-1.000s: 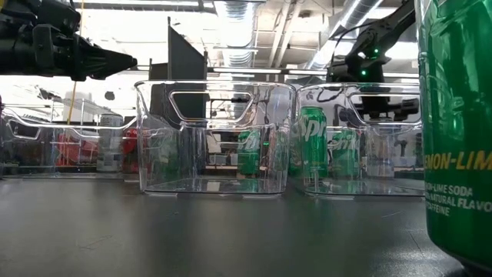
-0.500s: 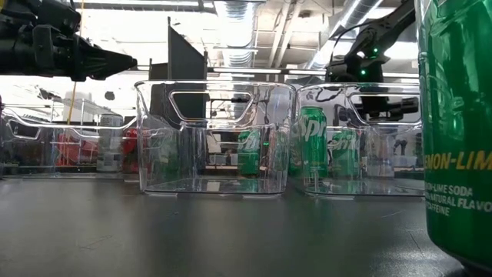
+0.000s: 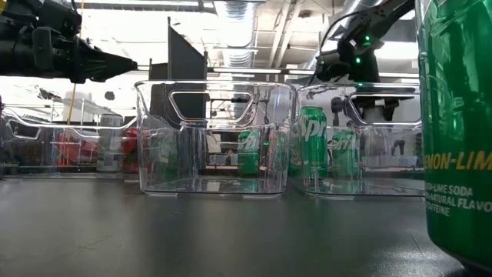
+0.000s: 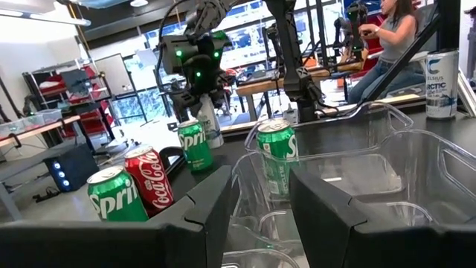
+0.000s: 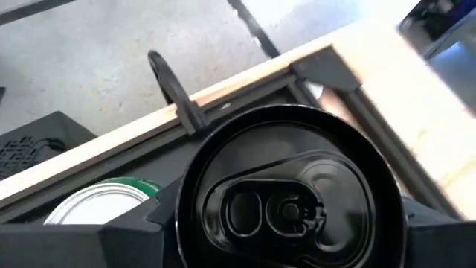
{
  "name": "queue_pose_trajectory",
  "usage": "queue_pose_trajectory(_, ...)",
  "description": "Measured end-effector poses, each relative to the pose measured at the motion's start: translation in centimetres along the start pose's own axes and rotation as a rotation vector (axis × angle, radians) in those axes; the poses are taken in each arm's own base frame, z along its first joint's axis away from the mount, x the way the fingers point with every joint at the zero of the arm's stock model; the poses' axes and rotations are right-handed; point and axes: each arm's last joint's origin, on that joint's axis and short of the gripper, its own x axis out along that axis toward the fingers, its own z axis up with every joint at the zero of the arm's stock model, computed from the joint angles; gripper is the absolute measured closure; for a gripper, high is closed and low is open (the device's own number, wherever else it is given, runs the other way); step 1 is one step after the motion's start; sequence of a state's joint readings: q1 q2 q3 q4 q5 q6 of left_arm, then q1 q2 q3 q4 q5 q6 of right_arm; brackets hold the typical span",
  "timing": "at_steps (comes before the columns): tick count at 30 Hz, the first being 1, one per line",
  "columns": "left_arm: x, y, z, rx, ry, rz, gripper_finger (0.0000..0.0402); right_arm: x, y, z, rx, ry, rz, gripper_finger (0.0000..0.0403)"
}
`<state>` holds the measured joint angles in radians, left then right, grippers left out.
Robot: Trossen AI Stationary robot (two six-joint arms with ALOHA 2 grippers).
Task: Sort soda cans
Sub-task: Put the top right white and blue soda can into the center transparent bin
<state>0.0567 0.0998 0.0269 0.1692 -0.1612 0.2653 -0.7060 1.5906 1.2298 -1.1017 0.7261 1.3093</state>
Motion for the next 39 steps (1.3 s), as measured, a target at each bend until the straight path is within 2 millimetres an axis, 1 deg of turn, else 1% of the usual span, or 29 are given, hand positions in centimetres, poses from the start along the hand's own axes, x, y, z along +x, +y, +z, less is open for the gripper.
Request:
queue_pose_trajectory(5,0.0,0.0,0.0,-0.003,0.0,0.001,0.027,-3.2,0.1,0.7,-0.041,-0.042,0.006,0.0144)
queue_pose_trajectory(10,0.0,0.0,0.0,-0.003,0.001,0.006,0.027,-7.5,0.0,1.3,-0.104,-0.097,0.059,0.0144)
queue_pose_trajectory(15,0.0,0.0,0.0,-0.003,0.005,0.015,0.027,-12.2,0.1,1.4,-0.232,-0.169,0.189,0.0144)
queue_pose_trajectory(20,0.0,0.1,0.1,-0.003,0.0,0.026,0.027,-16.5,-0.1,0.9,-0.386,-0.244,0.326,0.0144)
queue_pose_trajectory(27,0.0,0.2,0.0,-0.073,0.011,0.074,0.027,-21.6,-0.9,-0.5,-0.591,-0.342,0.514,0.0144)
queue_pose_trajectory(32,0.0,0.3,0.1,-0.088,0.006,0.09,0.027,-24.9,-0.6,-2.1,-0.756,-0.412,0.726,0.0144)
queue_pose_trajectory(36,0.0,0.4,0.4,-0.113,-0.016,0.097,0.027,-26.8,0.1,-3.7,-0.877,-0.424,0.901,0.0144)
queue_pose_trajectory(39,0.0,0.5,0.7,-0.132,-0.021,0.105,0.027,-27.4,1.0,-5.0,-0.96,-0.423,0.993,0.0144)
